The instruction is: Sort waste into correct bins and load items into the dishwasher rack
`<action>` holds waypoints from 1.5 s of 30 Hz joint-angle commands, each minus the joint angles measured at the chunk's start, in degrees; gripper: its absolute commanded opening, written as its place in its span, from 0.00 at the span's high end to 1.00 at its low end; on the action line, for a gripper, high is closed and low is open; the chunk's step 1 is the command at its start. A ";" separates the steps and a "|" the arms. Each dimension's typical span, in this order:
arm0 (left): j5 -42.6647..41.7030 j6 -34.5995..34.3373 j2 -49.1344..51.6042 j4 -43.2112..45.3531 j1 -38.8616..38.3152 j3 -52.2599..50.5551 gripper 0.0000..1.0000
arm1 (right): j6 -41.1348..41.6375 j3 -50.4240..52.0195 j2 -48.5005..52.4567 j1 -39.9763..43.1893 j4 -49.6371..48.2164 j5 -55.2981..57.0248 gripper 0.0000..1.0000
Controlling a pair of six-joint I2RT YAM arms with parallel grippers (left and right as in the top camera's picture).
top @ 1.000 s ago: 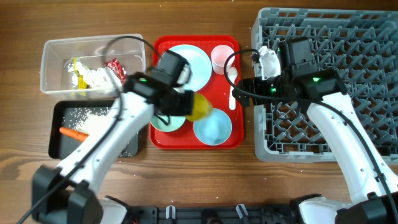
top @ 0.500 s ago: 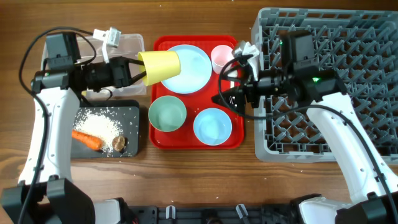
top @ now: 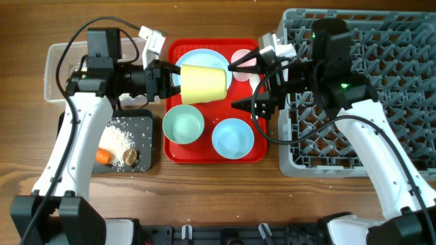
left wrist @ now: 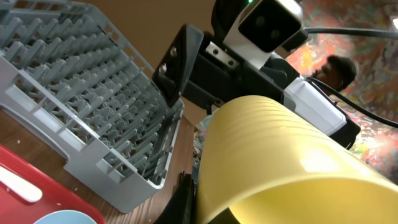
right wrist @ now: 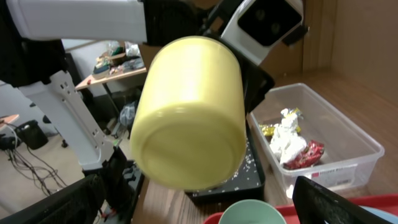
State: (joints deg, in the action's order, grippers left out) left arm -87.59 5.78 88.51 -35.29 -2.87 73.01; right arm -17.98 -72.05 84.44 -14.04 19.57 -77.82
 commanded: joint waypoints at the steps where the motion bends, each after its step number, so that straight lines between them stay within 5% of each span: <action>1: 1.38 1.25 0.44 0.17 -1.70 0.59 0.96 | 3.93 -0.59 0.96 -0.44 -2.91 -2.73 0.01; 37: 2.14 1.07 0.44 1.49 -2.64 0.61 0.96 | 8.81 -0.59 5.03 -7.34 -16.61 -2.86 0.07; 45: 2.16 1.07 0.44 1.51 -2.64 0.61 0.96 | 9.42 -0.59 5.03 -7.34 -17.64 -3.21 0.21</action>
State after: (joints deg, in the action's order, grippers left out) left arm -85.30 5.76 88.51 -34.02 -5.26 73.01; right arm -8.69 -72.05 88.95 -21.23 2.46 -79.09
